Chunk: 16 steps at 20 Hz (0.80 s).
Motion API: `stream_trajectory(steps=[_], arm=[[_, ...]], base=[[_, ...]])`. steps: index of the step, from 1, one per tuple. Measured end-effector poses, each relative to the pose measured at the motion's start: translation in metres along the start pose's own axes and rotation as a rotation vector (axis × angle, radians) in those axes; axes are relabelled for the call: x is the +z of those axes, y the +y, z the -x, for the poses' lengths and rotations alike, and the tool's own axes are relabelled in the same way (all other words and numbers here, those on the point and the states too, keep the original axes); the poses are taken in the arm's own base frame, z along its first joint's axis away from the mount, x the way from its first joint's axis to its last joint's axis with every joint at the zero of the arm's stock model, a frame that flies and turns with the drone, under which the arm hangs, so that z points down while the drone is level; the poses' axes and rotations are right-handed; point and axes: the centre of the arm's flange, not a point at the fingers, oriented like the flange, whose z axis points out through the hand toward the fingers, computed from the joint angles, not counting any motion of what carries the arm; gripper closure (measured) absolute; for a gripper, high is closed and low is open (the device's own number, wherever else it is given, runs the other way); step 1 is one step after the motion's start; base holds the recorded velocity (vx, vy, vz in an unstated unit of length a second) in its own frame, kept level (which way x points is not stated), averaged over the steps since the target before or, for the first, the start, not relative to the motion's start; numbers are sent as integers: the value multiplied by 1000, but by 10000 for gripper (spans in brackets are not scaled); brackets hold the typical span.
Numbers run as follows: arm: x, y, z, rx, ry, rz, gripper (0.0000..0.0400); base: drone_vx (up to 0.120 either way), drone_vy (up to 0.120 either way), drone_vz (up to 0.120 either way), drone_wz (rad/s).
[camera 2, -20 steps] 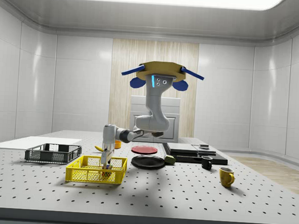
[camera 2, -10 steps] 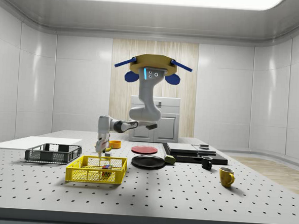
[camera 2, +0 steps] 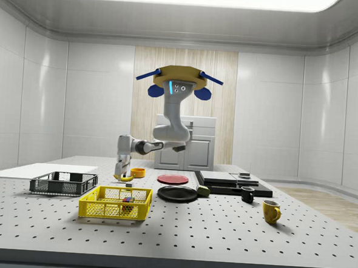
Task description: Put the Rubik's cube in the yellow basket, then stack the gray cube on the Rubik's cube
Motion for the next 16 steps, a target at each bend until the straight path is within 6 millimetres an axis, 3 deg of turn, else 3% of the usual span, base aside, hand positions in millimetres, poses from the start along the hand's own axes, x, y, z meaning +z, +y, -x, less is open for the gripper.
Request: stream_trajectory(steps=[13,16], arm=[[0,0,0,0,0,0,0],[0,0,0,0,0,0,0]], base=[[15,-120,0,0],[-80,-120,0,0]])
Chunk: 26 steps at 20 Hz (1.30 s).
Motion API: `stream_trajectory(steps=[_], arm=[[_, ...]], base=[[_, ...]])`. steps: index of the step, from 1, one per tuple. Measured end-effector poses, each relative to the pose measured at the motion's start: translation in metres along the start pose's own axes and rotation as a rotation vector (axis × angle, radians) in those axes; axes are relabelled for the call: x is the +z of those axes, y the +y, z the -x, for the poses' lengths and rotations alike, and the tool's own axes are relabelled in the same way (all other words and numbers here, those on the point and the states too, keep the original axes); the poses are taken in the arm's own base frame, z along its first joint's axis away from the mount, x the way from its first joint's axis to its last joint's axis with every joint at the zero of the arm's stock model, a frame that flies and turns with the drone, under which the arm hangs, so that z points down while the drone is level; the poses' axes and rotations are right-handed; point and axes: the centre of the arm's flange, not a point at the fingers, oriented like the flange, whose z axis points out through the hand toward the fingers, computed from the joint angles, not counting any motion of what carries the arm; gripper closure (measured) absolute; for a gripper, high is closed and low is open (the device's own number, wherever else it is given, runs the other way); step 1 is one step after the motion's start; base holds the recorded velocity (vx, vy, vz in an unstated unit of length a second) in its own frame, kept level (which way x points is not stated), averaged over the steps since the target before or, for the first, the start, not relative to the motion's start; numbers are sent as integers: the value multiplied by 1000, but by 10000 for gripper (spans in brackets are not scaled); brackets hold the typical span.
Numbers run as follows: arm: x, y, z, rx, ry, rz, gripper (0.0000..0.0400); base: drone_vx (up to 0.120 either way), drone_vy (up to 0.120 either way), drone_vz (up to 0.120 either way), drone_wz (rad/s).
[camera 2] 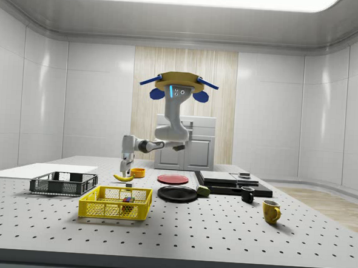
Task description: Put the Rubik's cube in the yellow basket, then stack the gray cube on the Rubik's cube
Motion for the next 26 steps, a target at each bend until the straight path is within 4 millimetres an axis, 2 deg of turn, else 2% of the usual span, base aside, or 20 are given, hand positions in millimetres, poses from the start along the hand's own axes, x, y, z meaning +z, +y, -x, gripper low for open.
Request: stream_trajectory(steps=[2,10,19,23,26], arm=[[0,0,0,0,0,0,0],[0,0,0,0,0,0,0],[0,0,0,0,0,0,0],[0,0,0,0,0,0,0],[0,0,0,0,0,0,0]], base=[[0,-120,-20,0],[0,-120,-120,0],[0,-120,0,0],[0,-120,-90,0],[0,-13,0,0]])
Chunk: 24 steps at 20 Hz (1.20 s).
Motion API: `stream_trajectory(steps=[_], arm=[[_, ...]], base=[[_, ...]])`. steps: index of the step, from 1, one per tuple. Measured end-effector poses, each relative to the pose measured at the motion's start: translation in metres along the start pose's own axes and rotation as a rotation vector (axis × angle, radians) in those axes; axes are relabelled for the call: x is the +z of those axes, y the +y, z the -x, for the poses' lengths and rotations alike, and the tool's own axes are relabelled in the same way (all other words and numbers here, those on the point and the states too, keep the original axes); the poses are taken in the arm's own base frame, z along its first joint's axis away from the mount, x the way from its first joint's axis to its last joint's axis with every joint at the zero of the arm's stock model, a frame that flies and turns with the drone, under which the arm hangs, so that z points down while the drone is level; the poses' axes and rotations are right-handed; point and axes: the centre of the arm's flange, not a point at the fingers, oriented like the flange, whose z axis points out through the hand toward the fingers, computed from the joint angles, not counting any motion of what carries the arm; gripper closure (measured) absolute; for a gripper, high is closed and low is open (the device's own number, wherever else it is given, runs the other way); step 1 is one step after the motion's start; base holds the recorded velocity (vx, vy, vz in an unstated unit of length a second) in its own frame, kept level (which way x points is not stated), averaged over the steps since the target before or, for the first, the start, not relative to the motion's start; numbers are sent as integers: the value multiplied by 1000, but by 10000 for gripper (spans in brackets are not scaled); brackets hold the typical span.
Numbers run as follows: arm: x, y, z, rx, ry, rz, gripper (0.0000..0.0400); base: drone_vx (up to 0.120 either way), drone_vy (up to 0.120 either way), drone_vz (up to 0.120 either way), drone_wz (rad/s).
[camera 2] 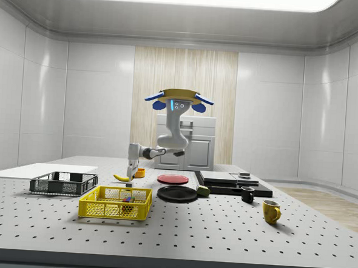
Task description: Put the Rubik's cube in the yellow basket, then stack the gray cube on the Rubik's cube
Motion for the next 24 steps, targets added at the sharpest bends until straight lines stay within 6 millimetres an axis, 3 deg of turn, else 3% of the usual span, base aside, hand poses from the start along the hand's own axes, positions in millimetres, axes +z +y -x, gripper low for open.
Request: stream_trajectory(steps=[13,24], arm=[[18,-4,-4,0,0,0,0],[30,-18,-18,0,0,0,0]], base=[[0,0,0,0],[0,0,0,0]])
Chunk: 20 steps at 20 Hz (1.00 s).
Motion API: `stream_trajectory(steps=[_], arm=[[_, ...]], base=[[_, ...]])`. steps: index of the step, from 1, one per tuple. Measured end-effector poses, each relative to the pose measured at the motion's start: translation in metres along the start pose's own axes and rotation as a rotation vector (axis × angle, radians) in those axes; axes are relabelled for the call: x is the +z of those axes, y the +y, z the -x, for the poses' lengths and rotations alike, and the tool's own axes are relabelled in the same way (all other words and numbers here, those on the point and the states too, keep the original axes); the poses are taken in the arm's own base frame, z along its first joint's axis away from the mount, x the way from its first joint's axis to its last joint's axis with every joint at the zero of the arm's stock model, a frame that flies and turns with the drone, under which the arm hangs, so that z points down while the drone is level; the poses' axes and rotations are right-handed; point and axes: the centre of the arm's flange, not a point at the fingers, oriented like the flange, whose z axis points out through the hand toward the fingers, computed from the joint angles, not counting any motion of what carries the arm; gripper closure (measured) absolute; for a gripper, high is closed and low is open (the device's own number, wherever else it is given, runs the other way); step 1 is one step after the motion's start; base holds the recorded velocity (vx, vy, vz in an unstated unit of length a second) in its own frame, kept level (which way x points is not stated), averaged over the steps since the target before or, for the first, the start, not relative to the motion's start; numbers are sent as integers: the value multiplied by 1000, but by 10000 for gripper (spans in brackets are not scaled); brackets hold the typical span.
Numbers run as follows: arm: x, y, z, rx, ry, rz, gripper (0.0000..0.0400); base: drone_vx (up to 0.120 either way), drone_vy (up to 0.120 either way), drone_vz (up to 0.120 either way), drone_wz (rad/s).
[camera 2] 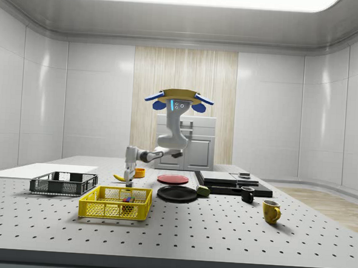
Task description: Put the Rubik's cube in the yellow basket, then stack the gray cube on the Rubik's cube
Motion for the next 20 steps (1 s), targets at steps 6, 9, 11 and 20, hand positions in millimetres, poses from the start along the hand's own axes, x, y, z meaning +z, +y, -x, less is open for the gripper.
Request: stream_trajectory(steps=[6,9,11,20], arm=[[2,-6,-5,0,0,0,0],[2,-2,-2,0,0,0,0],[2,0,0,0,0,0,0],[10,8,8,0,0,0,0]], base=[[0,0,0,0],[0,0,0,0],[0,0,0,0],[0,0,0,0]])
